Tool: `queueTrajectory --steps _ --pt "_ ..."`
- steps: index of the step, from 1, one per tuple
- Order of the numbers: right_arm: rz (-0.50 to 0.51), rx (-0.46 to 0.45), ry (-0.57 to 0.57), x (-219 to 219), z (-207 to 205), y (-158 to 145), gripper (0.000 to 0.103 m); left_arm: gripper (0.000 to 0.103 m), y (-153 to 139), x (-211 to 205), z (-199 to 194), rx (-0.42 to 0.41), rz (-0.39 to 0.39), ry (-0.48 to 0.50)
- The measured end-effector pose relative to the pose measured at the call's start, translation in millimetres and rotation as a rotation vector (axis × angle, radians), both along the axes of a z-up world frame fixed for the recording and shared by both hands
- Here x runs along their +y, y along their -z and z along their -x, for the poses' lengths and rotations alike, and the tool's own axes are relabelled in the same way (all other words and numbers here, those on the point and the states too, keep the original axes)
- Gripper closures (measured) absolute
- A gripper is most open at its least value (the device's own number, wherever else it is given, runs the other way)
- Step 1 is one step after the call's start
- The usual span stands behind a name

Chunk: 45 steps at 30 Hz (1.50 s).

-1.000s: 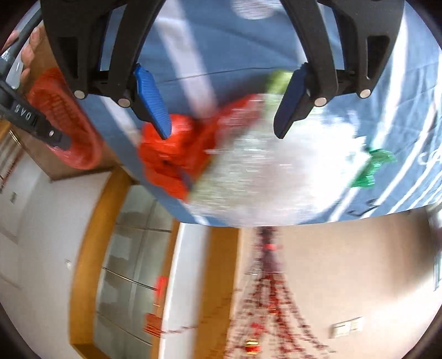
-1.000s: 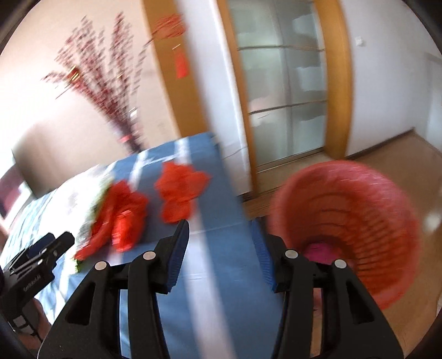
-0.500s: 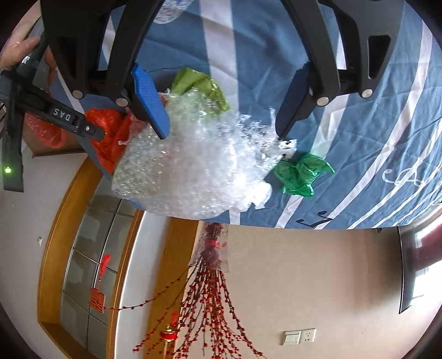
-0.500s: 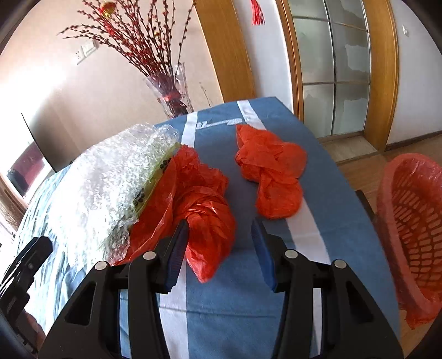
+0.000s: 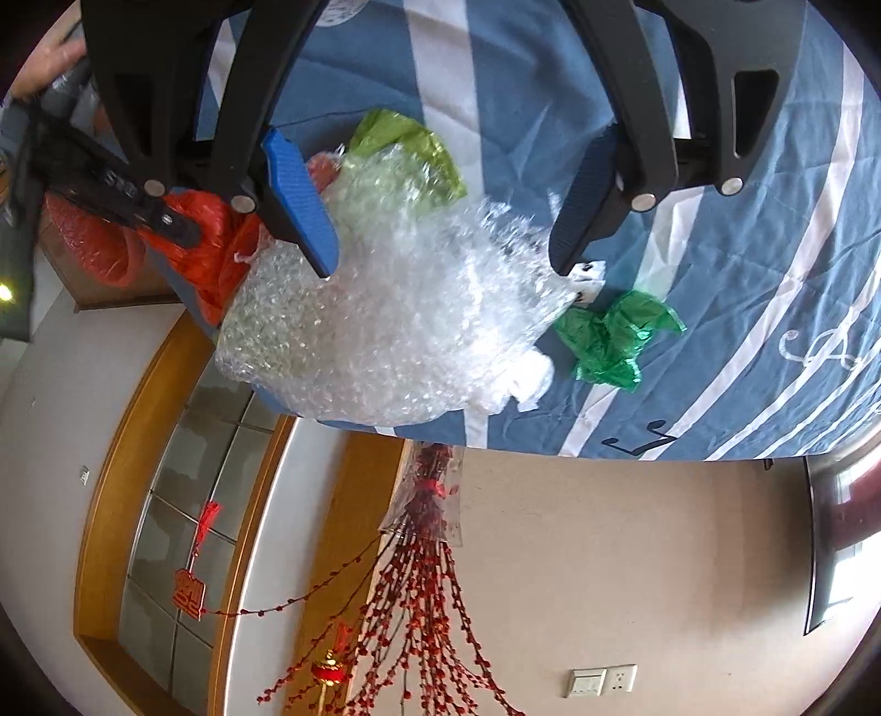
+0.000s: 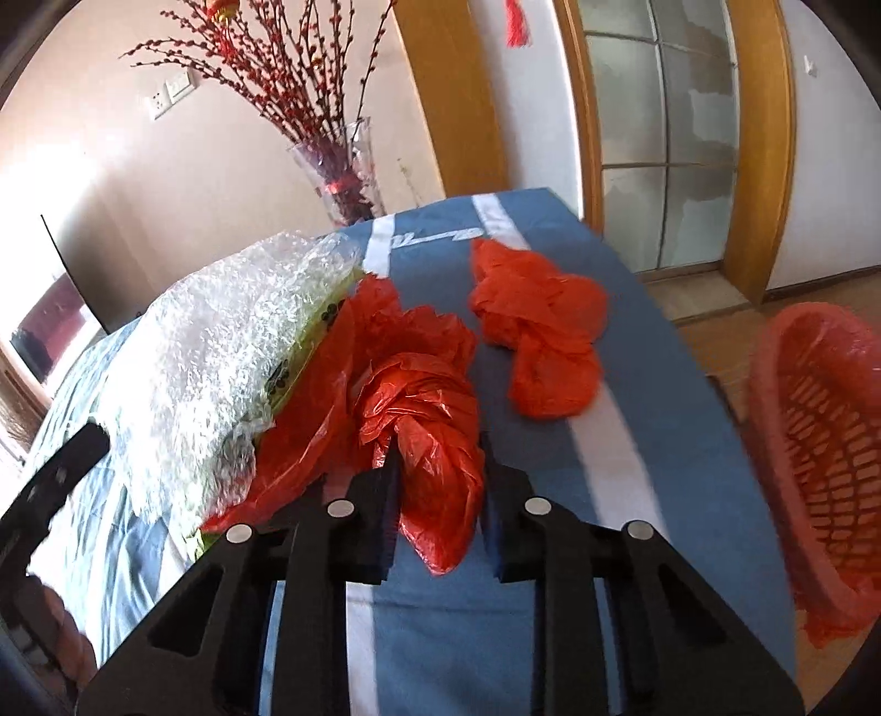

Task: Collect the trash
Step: 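Grasp the red plastic bag with the right gripper while the left gripper grasps the bubble wrap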

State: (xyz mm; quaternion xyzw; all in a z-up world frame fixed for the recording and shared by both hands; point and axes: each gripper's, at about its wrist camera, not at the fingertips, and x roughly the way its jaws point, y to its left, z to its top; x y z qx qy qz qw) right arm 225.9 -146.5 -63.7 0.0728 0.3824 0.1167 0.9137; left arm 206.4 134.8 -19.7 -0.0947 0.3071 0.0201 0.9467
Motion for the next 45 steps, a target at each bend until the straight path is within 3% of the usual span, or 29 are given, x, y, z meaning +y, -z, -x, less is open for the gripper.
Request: queueTrajectory --steps 10,16,18,20,26,32,45 --pt "0.022 -0.039 0.088 -47 36 -14 0.078 0.018 -4 -29 -42 0.028 -0.057 0.009" --pt "0.005 -0.04 0.098 -56 41 -16 0.078 0.018 14 -40 -61 0.111 -0.101 0.004" --pt "0.004 -0.039 0.098 -56 43 -16 0.078 0.023 19 -40 -61 0.121 -0.095 0.002" --pt "-0.001 -0.033 0.099 -57 43 -14 0.078 0.041 23 -38 -63 0.134 -0.071 0.012" --pt "-0.014 -0.02 0.106 -61 45 -11 0.078 0.084 28 -34 -60 0.136 -0.004 0.047" --pt "-0.019 -0.031 0.112 -64 50 -16 0.078 0.092 16 -30 -49 0.089 0.055 0.075" --pt "-0.004 -0.097 0.135 -75 69 -34 0.078 0.093 -36 -47 -15 -0.054 0.114 0.169"
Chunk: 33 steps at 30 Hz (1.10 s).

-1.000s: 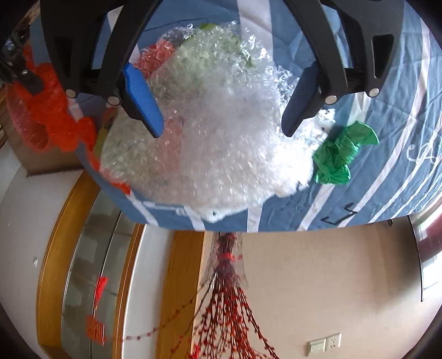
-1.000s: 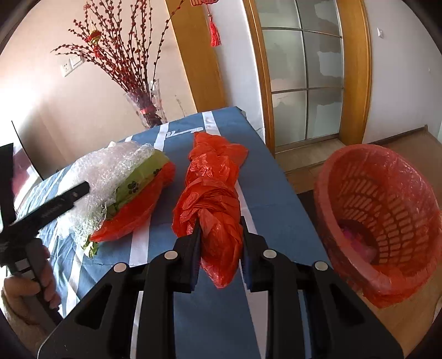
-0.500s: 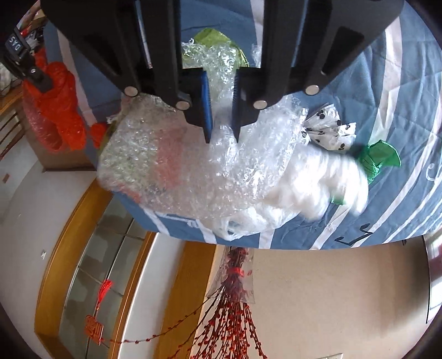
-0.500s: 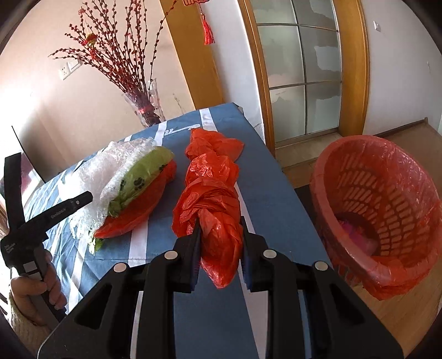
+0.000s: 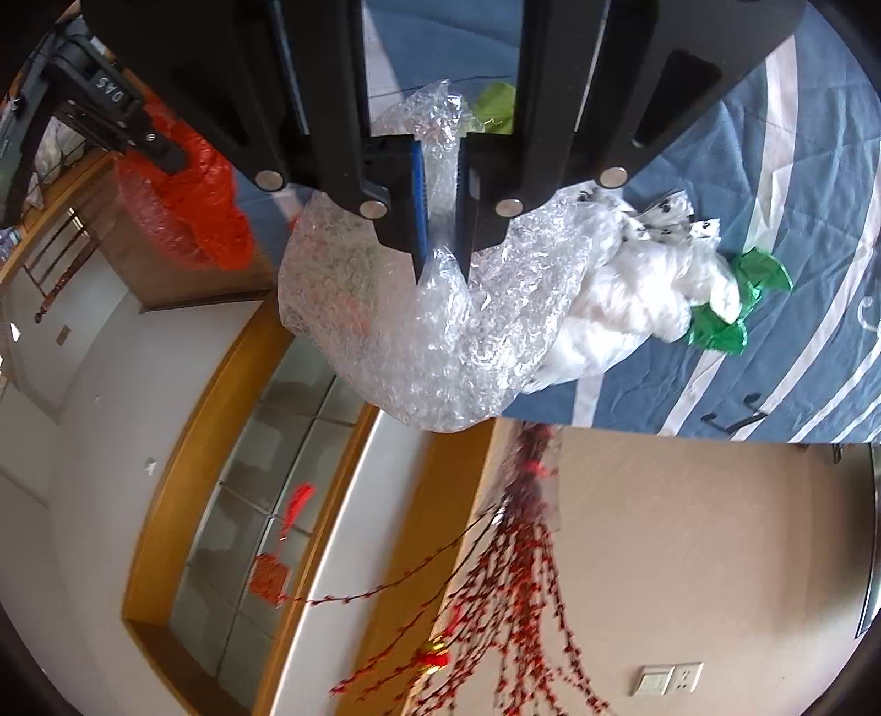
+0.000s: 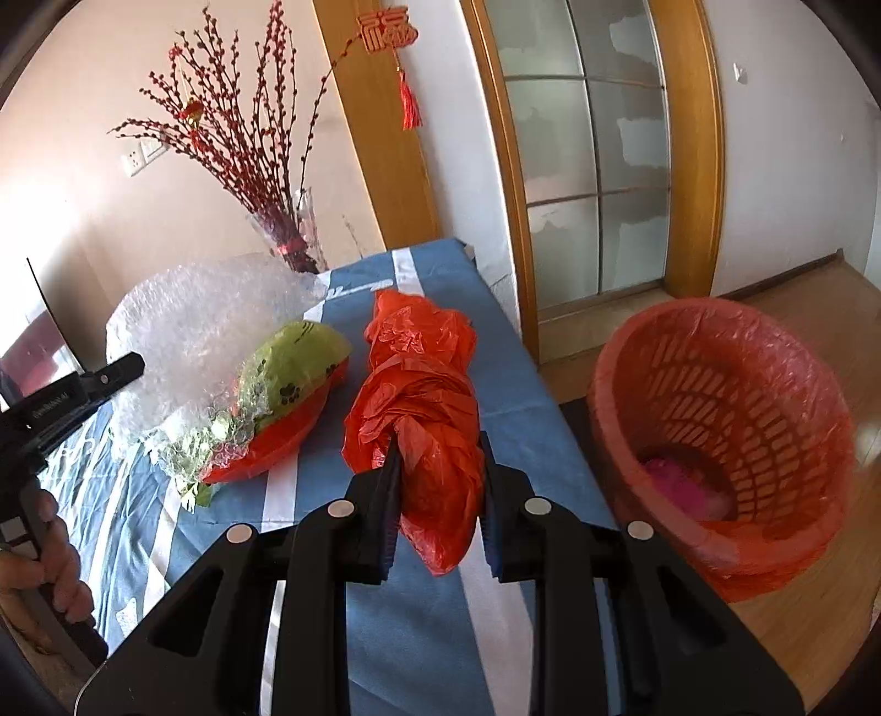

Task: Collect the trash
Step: 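Grasp the red plastic bag with the right gripper while the left gripper grasps the bubble wrap, then carry the red bag and bubble wrap with both grippers over the red basket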

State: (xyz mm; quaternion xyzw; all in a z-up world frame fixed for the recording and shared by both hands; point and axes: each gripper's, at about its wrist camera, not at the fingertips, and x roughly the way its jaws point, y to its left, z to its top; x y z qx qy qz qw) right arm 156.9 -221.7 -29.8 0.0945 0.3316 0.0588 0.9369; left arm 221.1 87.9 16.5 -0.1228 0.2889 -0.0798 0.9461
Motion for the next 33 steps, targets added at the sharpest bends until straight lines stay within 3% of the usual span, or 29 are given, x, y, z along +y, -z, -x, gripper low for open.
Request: queueTrajectory --steps 18,26,33 --pt "0.05 -0.08 0.166 -63 29 -16 0.078 0.093 -20 -91 9 -0.021 0.038 0.184" --pt "0.037 -0.087 0.276 -109 41 -17 0.078 0.093 -38 -156 5 -0.033 0.057 0.307" --pt "0.03 -0.077 0.374 -147 53 -13 0.078 0.093 -37 -213 -5 0.004 0.075 0.392"
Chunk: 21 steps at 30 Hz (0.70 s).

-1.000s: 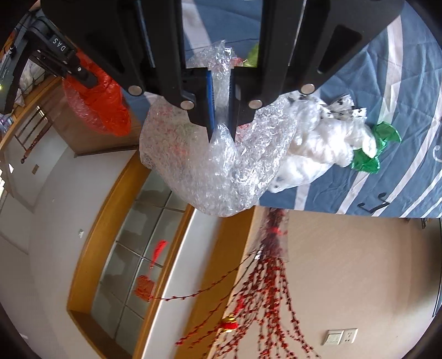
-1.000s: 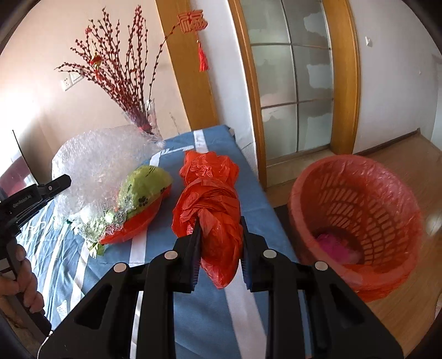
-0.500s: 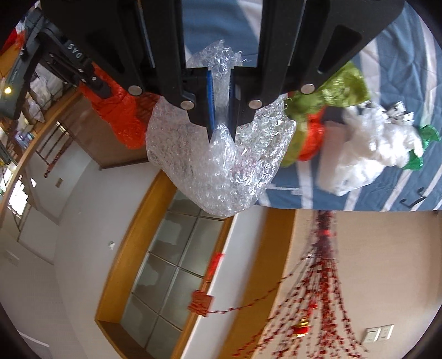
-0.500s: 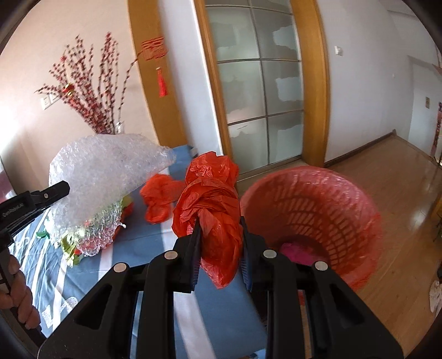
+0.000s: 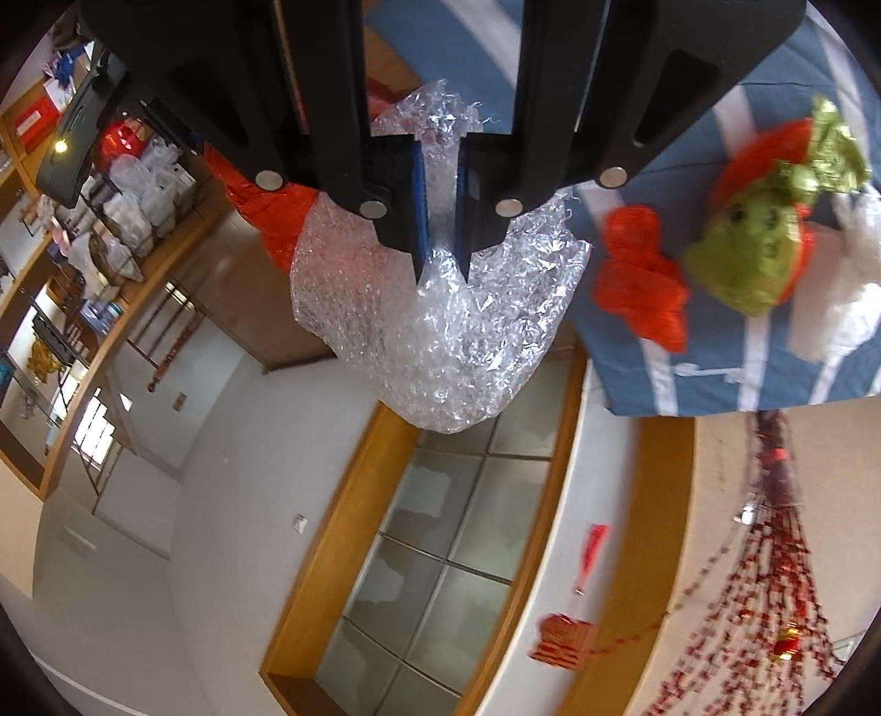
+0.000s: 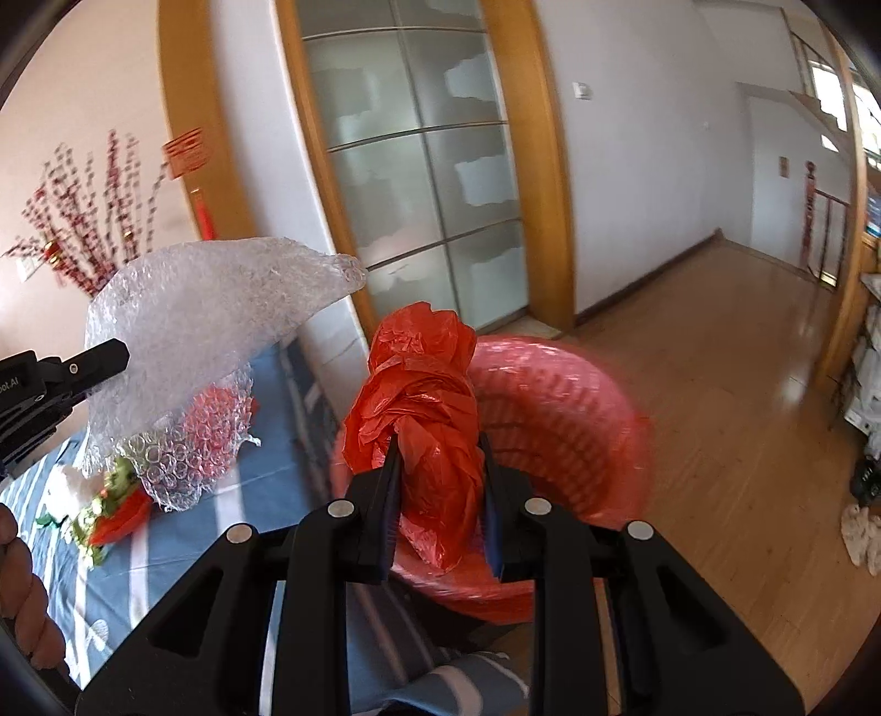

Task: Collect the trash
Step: 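Carry the red bag and bubble wrap with both grippers over the red basket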

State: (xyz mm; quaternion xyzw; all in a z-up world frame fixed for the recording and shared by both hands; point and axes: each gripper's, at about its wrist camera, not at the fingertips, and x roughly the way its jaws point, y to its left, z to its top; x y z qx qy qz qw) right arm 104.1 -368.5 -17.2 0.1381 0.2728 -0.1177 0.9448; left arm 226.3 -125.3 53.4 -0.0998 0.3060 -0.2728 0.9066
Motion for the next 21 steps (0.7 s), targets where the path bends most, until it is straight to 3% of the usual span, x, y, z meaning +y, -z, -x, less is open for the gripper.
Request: queueTrajectory --steps 9,21 --pt "-0.002 0.008 0.072 -35 3 8 0.078 0.093 21 -54 -19 0.072 0.011 0.059" --pt "0.022 0.026 0.114 -53 -5 18 0.078 0.093 64 -106 -36 0.121 -0.063 0.09"
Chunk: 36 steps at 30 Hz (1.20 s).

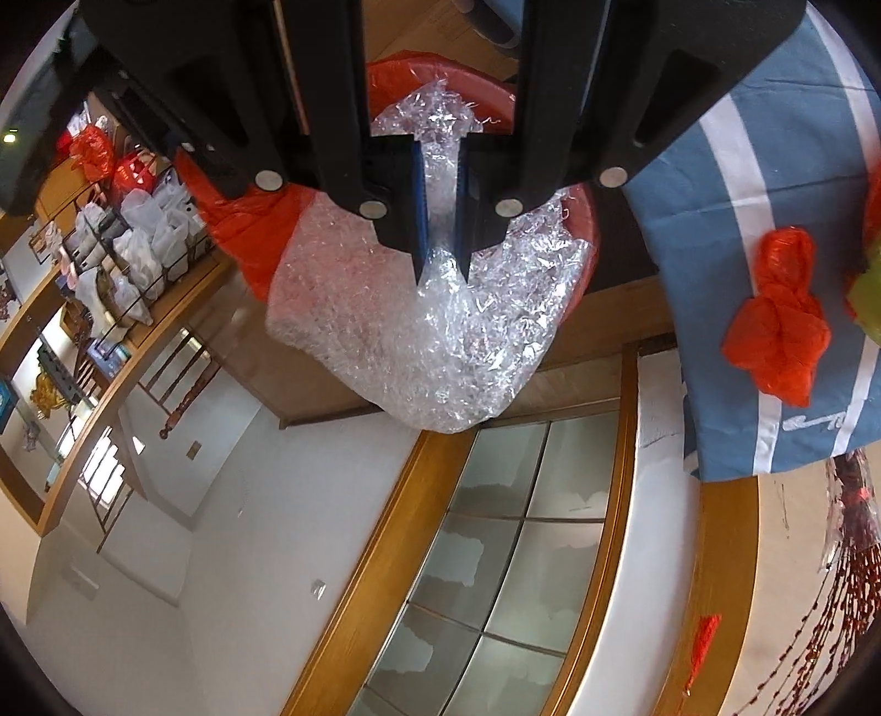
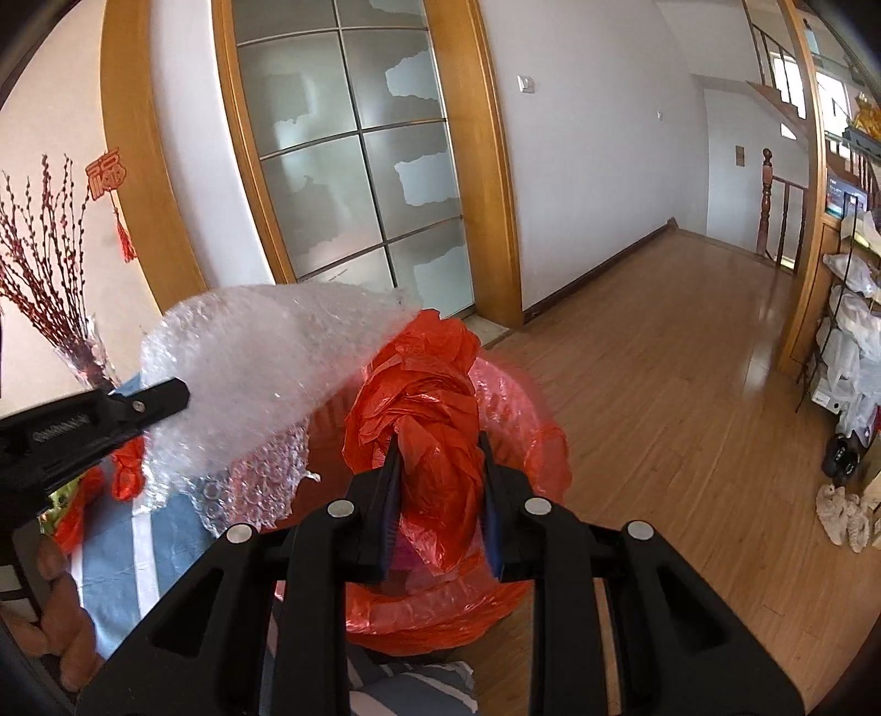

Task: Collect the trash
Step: 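Carry the red bag and bubble wrap with both grippers over the red basket, then open both grippers to drop the red bag and bubble wrap into the basket, then move both open grippers back to the table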

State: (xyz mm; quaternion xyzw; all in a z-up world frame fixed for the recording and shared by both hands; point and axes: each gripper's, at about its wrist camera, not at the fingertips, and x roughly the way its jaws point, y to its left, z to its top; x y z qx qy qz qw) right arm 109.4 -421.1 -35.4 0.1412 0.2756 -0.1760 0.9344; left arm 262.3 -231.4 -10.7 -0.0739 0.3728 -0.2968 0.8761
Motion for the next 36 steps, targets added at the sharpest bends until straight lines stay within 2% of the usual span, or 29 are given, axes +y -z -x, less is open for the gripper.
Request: queueTrajectory --steps 12,13,17,23,28,36 --pt "-0.04 0.012 -0.034 -3 -9 15 0.076 0.09 36 -19 -25 0.071 -0.058 -0.003" --pt "-0.046 0.013 -0.034 -4 -10 16 0.076 0.085 37 -19 -27 0.079 -0.058 -0.005" --pt "-0.059 0.016 -0.041 -6 -10 19 0.062 0.066 45 -15 -33 0.104 -0.059 -0.025" --pt "-0.047 0.027 -0.035 -3 -9 19 0.056 0.055 50 -5 -31 0.114 -0.065 -0.032" --pt "-0.02 0.03 -0.017 -1 -5 17 0.051 0.043 44 9 -24 0.082 -0.083 -0.064" --pt "0.0 0.026 -0.046 13 -3 12 0.049 0.037 31 50 -6 0.043 -0.11 -0.128"
